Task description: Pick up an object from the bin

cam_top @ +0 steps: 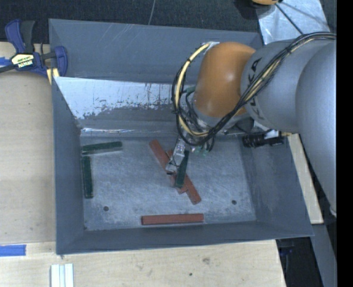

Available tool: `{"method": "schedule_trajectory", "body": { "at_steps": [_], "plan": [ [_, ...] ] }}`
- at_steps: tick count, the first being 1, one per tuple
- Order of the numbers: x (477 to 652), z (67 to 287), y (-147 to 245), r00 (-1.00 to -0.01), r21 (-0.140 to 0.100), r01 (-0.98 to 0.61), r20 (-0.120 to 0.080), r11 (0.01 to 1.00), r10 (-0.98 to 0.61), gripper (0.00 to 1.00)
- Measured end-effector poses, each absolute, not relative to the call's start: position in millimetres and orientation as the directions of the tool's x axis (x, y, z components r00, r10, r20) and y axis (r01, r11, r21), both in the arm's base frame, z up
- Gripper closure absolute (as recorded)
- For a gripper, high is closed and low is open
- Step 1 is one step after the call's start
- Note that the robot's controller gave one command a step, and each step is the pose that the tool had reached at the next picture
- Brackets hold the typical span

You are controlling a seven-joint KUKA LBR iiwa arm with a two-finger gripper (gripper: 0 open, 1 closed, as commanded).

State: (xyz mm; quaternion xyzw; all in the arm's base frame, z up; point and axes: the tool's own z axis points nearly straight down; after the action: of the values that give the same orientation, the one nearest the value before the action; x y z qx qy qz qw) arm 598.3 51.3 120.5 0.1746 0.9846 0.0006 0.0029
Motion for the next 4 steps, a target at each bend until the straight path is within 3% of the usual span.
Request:
{"method": "schedule_trajectory", "body": {
  "at_steps": [1,2,4],
  "plan": [
    [591.1,76,57,-0.959,0.000,0.285,-0.003,0.959,0.285,0.00],
    [577.9,71,53,-0.833,0.001,0.554,-0.001,0.833,0.554,1.00],
    [576.7,75,53,-0.833,0.000,0.554,0.001,0.833,0.554,1.00]
  ]
}}
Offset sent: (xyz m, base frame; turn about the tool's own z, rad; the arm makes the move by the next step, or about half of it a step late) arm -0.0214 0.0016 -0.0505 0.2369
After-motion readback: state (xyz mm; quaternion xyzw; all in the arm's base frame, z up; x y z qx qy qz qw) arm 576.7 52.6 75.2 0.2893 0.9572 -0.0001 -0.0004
